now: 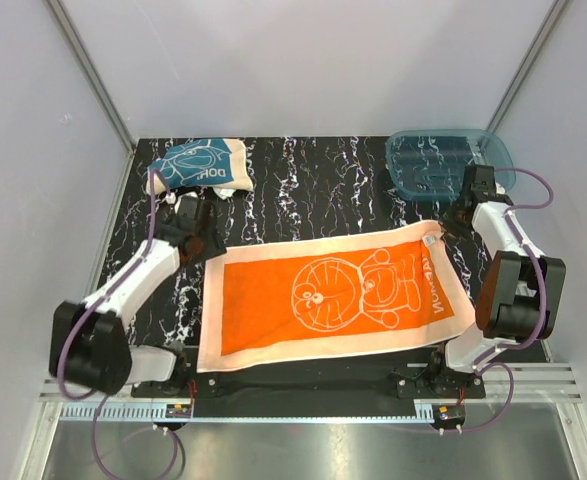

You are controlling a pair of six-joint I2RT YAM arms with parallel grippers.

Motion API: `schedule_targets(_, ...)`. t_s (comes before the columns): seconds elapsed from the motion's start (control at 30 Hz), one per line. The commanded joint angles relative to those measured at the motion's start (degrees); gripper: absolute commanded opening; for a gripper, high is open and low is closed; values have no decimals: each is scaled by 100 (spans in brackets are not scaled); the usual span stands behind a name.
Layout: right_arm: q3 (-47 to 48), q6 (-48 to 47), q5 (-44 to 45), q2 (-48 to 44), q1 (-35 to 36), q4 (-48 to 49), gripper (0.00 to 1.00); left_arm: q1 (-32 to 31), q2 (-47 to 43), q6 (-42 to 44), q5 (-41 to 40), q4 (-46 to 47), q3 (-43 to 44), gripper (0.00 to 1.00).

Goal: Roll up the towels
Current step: Flatten the towel

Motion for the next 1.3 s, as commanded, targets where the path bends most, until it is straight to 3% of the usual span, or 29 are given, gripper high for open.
schedule_targets(0.0,-28,-72,-215,-337,-13,116,0,517,652,456,704,1077,-13,60)
schedule_targets(0.2,-19,-90,-303,-328,-13,142,0,914,1602,333,820,1332,101,58)
schedule_targets(0.5,-10,-72,-382,-108,-13,239,0,967,2473,139,873,1509,250,51)
schedule_targets(0.57,-45,-72,-391,-91,-13,300,0,967,2544,139,830,1570,233,38)
schedule_targets(0.6,-54,-72,-408,-65,-13,318,0,967,2579,157,820,1561,259,24)
schedule_targets(0.73,-80,-46,-487,32,-13,353,0,994,2658,209,856,1474,443,0)
schedule_targets(1.0,-63,33,-628,6,-4,344,0,1213,2685,350,768,1140,1040,0)
schedule_targets(1.27,323,323,-1384,155,48,362,0,1705,2579,649,662,648,1963,0)
